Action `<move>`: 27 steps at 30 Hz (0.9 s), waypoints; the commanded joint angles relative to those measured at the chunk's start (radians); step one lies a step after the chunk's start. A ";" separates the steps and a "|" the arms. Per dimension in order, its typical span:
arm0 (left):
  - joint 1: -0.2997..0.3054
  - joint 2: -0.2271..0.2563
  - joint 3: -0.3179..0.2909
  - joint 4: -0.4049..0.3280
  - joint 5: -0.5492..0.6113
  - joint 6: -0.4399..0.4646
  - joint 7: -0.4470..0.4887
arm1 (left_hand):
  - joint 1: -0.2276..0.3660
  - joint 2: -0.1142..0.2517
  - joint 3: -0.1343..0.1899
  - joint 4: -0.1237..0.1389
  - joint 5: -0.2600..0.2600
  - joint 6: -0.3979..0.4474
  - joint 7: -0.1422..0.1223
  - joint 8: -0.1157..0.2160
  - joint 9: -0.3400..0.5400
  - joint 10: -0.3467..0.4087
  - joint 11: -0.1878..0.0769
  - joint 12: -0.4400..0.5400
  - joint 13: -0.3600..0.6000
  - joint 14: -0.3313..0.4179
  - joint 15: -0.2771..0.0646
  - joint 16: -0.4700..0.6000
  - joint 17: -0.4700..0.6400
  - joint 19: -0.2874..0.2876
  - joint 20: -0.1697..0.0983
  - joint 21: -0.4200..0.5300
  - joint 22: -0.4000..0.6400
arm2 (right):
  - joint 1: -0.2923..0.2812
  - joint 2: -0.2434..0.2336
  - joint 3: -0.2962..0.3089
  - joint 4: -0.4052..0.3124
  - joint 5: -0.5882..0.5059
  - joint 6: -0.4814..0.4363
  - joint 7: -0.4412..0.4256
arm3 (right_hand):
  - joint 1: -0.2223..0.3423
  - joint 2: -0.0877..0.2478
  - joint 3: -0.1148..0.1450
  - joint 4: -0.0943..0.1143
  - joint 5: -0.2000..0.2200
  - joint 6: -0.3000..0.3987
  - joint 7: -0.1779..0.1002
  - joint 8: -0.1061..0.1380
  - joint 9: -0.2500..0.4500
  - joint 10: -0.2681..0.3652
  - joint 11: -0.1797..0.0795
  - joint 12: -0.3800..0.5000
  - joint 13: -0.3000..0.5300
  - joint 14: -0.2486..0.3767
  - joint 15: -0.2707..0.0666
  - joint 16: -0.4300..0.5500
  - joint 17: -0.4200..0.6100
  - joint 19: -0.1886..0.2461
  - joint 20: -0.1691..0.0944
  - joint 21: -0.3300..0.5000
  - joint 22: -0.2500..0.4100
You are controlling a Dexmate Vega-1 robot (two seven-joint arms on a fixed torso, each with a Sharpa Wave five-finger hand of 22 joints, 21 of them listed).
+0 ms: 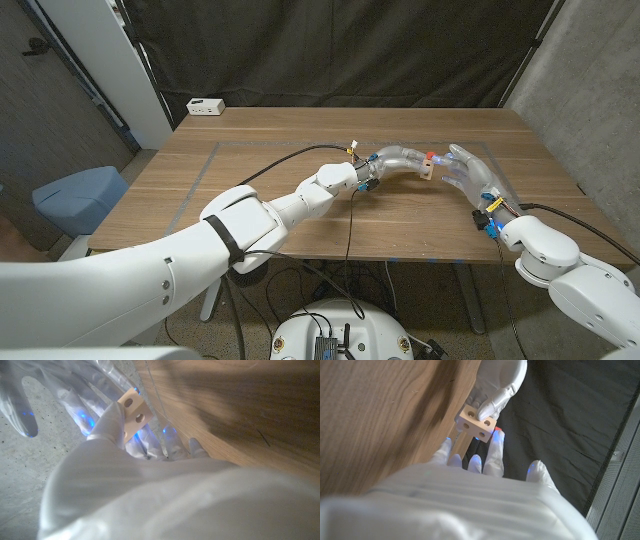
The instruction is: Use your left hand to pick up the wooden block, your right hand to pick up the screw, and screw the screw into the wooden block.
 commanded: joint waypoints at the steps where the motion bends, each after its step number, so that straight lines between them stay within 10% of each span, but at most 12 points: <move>1: 0.005 0.002 -0.001 -0.005 0.006 -0.019 -0.007 | -0.078 0.091 0.076 0.071 0.006 0.076 0.032 0.008 0.006 0.008 0.001 0.035 0.004 0.010 -0.056 0.005 0.004 0.006 0.005 0.007 0.004 | -0.027 0.020 0.028 -0.021 -0.026 -0.004 -0.034 | 0.004 0.005 0.005 0.000 0.004 -0.002 0.003 -0.007 0.002 0.000 0.010 -0.004 0.003 0.007 0.007 0.002 0.002 0.000 0.008 0.003 0.004; 27: 0.001 0.009 0.010 -0.005 0.027 -0.033 0.020 | -0.074 0.092 0.078 0.069 0.006 0.075 0.029 0.008 0.006 0.005 0.002 0.034 0.004 0.010 -0.058 0.004 0.004 0.006 0.006 0.006 0.004 | 0.030 0.036 -0.002 0.002 -0.041 -0.023 -0.036 | -0.002 -0.011 -0.004 -0.001 0.002 -0.207 -0.012 -0.053 0.000 -0.087 0.041 -0.029 0.004 -0.022 0.023 -0.011 0.004 -0.009 0.019 -0.001 0.004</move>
